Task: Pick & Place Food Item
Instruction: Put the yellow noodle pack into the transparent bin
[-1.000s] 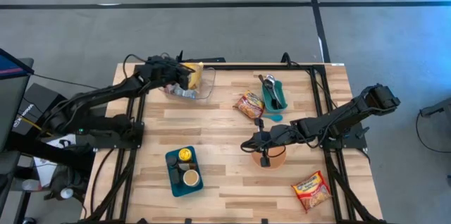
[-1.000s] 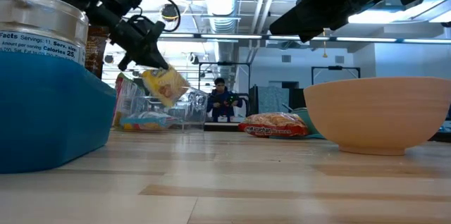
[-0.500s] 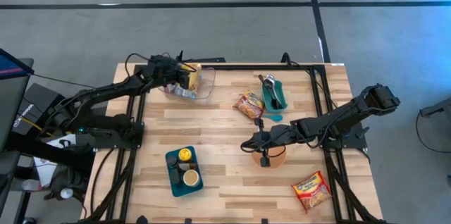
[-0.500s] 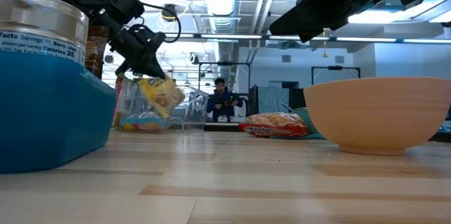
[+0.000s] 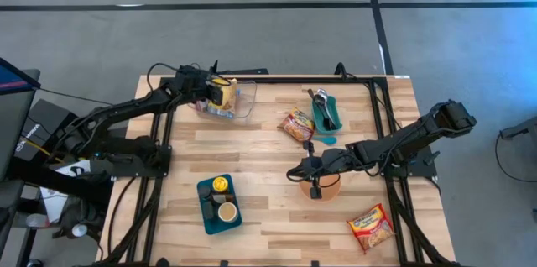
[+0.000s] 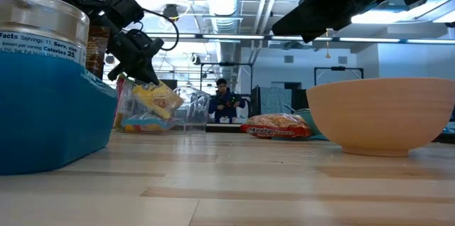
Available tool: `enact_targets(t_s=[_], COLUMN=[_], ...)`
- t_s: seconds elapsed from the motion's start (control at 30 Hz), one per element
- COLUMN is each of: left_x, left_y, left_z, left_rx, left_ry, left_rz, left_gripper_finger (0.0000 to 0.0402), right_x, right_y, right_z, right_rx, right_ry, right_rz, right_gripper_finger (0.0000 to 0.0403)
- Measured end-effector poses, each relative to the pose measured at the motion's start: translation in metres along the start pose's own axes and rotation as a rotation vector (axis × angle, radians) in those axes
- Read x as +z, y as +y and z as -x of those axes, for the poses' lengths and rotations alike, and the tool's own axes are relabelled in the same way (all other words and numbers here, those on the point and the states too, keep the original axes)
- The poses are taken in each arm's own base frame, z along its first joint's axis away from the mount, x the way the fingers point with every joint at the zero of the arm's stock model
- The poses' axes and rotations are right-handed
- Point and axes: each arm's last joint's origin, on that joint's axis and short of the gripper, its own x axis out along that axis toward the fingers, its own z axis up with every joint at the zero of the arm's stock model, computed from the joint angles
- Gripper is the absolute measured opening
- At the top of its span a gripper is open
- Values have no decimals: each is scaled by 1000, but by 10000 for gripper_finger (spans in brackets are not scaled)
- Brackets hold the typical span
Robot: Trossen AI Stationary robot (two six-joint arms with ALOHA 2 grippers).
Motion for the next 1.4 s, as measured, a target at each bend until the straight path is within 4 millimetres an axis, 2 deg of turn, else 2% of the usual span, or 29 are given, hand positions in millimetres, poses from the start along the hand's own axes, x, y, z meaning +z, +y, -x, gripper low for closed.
enact_targets(t_s=[0.37,0.97,1.17,1.4], left_x=[0,0,-2,-5], left_y=[3,3,4,5], left_z=[0,0,0,0], left_rx=[86,99,105,117], left_ry=[-19,-22,-3,33], left_rz=[-15,-20,-25,-47], left_gripper_finger=[0,6,29,86], right_x=[0,0,0,0], right_y=[0,0,0,0], right_z=[0,0,0,0], right_rx=[0,0,0,0], right_ry=[0,0,0,0], right_rz=[0,0,0,3], right_gripper_finger=[0,0,0,0])
